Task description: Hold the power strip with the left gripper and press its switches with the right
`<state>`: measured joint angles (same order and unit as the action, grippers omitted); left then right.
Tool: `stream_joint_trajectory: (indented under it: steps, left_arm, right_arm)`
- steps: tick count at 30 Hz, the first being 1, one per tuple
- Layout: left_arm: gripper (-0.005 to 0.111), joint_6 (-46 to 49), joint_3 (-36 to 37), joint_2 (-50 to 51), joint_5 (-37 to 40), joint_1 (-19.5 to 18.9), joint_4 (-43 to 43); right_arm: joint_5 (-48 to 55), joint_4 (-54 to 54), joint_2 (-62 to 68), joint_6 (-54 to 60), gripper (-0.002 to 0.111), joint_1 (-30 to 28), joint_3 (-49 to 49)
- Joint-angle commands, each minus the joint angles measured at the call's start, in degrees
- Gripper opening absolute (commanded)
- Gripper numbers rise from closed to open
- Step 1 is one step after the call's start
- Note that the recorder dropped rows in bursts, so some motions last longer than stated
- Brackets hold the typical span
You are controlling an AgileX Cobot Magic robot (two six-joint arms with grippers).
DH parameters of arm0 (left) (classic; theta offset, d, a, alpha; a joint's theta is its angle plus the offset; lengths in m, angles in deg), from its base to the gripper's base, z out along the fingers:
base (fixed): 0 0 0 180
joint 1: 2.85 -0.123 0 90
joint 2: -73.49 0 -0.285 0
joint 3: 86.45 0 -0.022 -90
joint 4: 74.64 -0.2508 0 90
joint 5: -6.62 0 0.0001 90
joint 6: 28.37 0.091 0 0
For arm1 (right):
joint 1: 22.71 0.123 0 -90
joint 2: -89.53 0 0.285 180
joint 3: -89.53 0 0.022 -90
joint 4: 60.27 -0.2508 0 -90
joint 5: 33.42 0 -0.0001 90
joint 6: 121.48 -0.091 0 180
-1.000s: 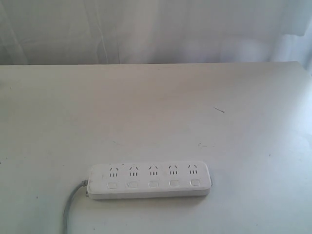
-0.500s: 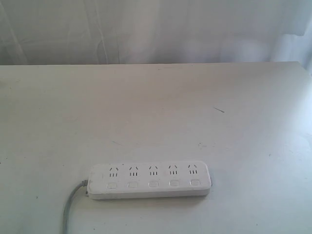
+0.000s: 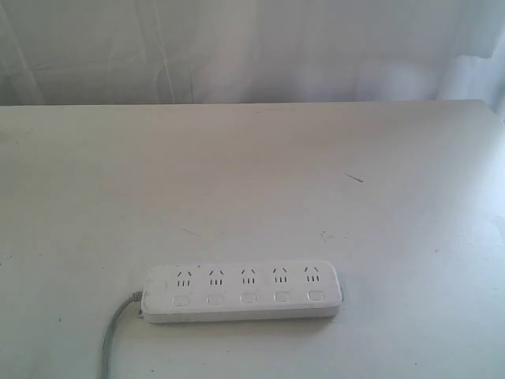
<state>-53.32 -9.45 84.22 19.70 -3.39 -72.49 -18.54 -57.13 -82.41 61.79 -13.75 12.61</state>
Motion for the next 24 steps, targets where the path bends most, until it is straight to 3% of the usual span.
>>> stream_joint_trajectory:
  steps: [1, 7, 24]
  left_arm:
    - [0.0, -0.6, 0.2, -0.2, 0.3, 0.0, 0.1]
    - [0.0, -0.6, 0.2, -0.2, 0.3, 0.0, 0.1]
    - [0.0, -0.6, 0.2, -0.2, 0.3, 0.0, 0.1]
  right_arm:
    - [0.2, -3.1, -0.3, 1.0, 0.0, -3.5, -0.3]
    - [2.1, -4.9, -0.3, 1.0, 0.0, -8.7, -0.3]
    - [4.8, -2.1, -0.3, 1.0, 0.0, -8.4, -0.3]
